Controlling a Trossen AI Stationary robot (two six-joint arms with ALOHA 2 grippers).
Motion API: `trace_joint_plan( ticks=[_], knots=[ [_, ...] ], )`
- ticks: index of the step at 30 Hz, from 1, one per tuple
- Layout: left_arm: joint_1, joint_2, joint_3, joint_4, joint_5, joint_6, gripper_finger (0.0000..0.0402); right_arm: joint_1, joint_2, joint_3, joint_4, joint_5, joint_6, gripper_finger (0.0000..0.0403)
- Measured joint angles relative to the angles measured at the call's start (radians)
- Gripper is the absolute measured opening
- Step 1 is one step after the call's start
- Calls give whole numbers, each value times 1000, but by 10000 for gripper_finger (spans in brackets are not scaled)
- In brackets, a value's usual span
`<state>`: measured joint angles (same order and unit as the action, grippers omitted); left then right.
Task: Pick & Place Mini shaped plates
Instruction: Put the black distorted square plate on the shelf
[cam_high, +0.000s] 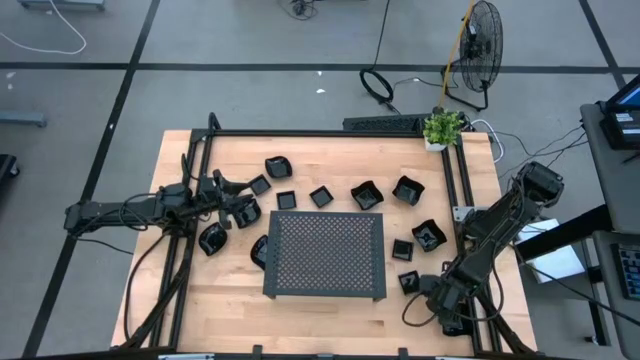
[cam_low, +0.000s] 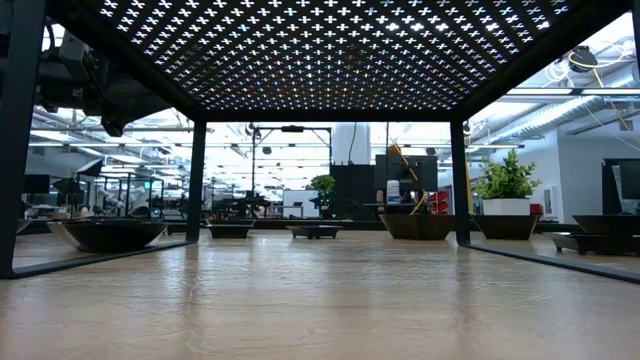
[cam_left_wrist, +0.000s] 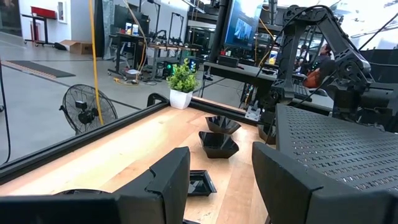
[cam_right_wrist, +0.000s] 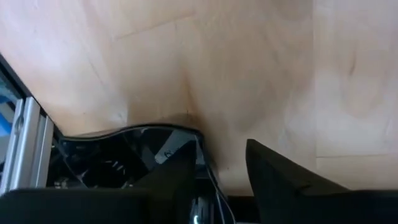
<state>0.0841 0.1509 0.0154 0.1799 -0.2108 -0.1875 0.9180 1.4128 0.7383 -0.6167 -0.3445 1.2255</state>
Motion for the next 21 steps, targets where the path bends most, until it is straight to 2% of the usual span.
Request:
trace_joint_plan(
  ticks=[8, 14, 21],
  knots=[
    [0, 0, 0, 0, 0, 0, 177, -23, 0, 0, 21, 0, -76, 11],
    [0, 0, 0, 0, 0, 0, 177, -62, -1, 0, 55, -2, -104, 3],
    [0, 0, 0, 0, 0, 0, 177, -143, -61, 0, 210, 3, -165, 1]
  ],
)
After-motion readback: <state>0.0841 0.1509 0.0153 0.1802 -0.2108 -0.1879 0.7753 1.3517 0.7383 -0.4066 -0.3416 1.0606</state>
